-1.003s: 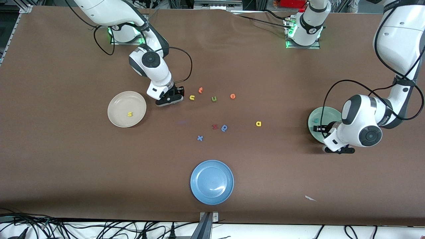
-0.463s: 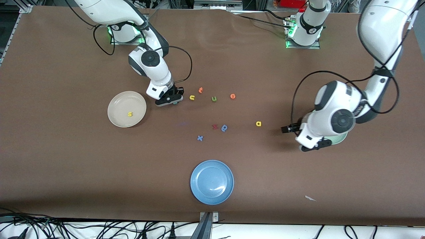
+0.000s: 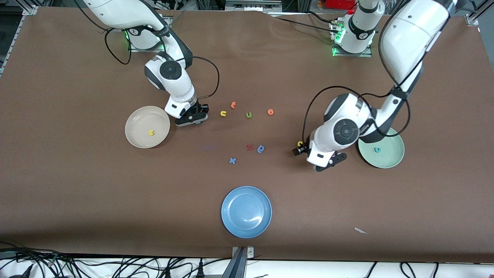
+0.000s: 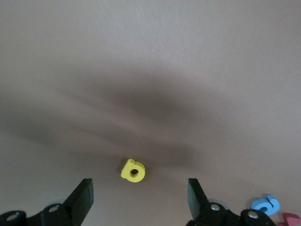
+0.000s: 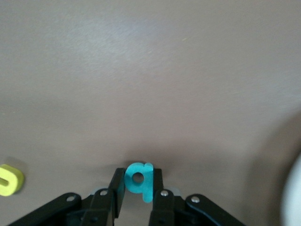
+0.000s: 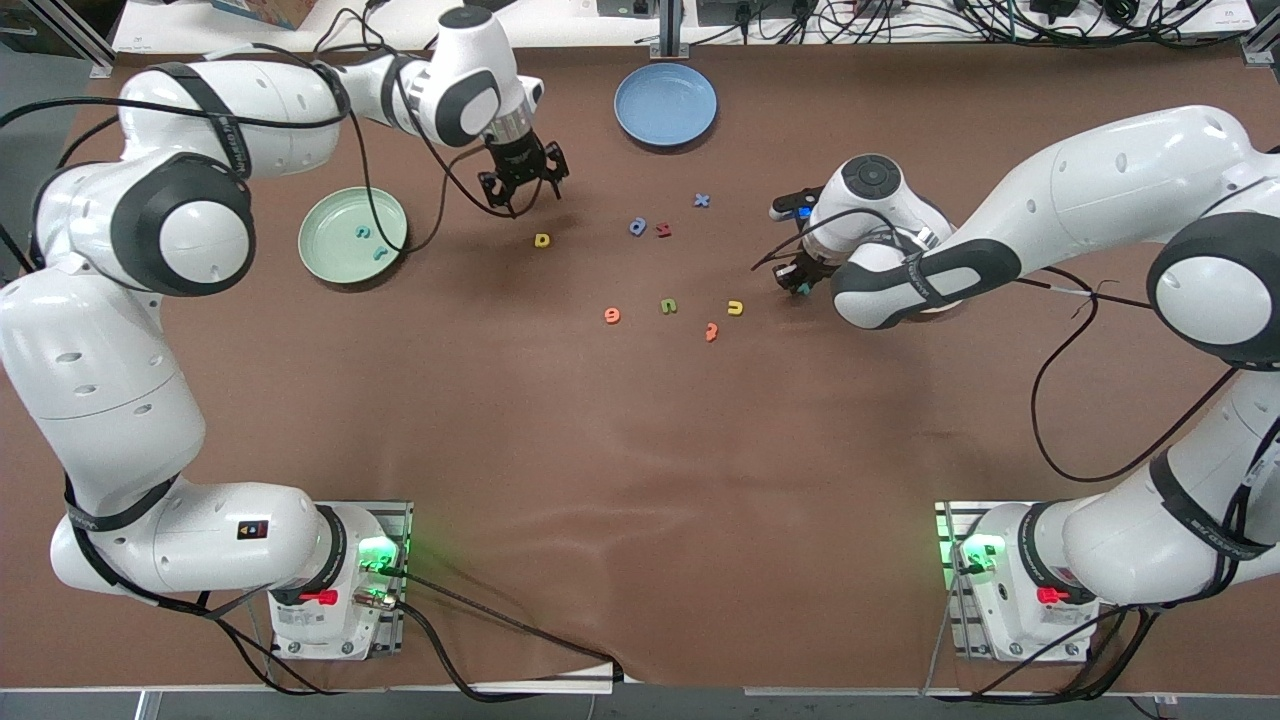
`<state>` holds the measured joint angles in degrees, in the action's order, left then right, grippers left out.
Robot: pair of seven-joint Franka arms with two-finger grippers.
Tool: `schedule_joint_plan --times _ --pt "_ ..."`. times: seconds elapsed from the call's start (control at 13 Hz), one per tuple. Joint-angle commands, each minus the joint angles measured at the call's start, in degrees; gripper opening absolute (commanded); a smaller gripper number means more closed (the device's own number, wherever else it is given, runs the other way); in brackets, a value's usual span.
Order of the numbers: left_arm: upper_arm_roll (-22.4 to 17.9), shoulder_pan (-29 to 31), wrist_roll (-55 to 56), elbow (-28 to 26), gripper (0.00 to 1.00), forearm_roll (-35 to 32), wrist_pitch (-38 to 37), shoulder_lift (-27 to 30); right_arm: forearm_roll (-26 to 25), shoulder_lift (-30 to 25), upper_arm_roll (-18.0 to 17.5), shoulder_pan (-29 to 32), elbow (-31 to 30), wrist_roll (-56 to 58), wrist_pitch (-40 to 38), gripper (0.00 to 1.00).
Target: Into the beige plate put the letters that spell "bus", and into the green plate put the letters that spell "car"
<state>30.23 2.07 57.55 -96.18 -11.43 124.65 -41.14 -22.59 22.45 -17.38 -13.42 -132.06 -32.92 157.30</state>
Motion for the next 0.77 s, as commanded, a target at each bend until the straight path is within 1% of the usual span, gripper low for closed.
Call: schedule_joint_plan --times 0.0,0.15,0.31,0.39,0.54,0.62,0.69 --pt "-2.0 -2.0 2.1 0.5 0.87 -1.9 1.4 -1.7 -0.4 -5.7 -0.1 3.5 -0.8 5.6 -5.5 0.24" --pt "-2.0 -2.1 3.2 0.1 0.82 -3.5 1.4 -2.5 -0.4 -8.0 -0.3 7.6 -1.2 11.9 -8.7 0.24" --pt "-2.0 -2.2 3.4 -0.1 0.75 -3.6 1.4 -3.0 -0.2 -9.8 -0.4 11.4 -1.3 17.9 -11.7 0.25" --pt "-2.2 -3.0 3.5 -0.2 0.73 -3.5 1.4 -3.3 -0.1 -10.3 -0.4 13.2 -1.4 20.8 -12.2 0.26" --pt "-2.2 -3.2 4.5 -0.3 0.70 -3.6 1.4 -4.0 0.0 -10.2 -0.4 16.7 -1.8 25.3 -12.2 0.31" --pt "-2.2 -3.2 4.6 -0.3 0.67 -3.6 1.4 -4.1 0.0 -10.1 -0.4 18.1 -2.2 26.1 -12.2 0.51" --pt "-2.2 -3.2 4.8 -0.4 0.65 -3.6 1.4 -4.2 0.2 -10.1 -0.4 18.5 -2.6 26.3 -12.1 0.56"
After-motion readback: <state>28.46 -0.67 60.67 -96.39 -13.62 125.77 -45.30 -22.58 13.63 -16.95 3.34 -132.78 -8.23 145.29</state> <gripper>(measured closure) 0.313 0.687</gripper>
